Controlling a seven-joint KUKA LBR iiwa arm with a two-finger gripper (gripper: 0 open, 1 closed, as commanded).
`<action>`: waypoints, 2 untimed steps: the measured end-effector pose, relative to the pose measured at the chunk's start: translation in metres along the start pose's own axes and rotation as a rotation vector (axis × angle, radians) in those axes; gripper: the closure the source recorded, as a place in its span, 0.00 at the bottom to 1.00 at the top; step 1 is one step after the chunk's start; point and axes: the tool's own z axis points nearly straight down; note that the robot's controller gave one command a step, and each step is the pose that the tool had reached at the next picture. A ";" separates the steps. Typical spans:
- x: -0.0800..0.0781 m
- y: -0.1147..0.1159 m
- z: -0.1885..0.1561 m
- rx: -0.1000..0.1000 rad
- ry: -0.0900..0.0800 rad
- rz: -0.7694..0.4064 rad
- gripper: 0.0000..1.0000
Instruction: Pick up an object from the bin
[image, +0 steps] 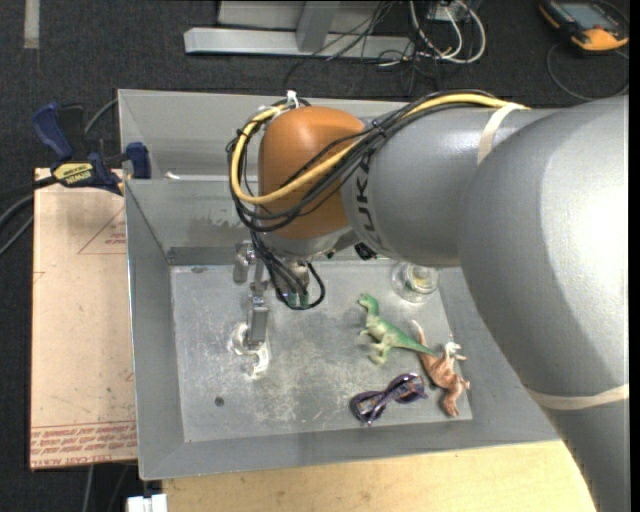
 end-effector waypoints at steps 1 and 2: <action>-0.002 -0.001 -0.005 -0.001 -0.008 0.004 0.00; 0.030 -0.010 0.055 -0.003 -0.001 -0.428 0.00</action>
Offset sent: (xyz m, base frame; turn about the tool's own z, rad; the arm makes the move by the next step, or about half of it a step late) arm -0.0309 -0.0114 -0.0554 -0.4297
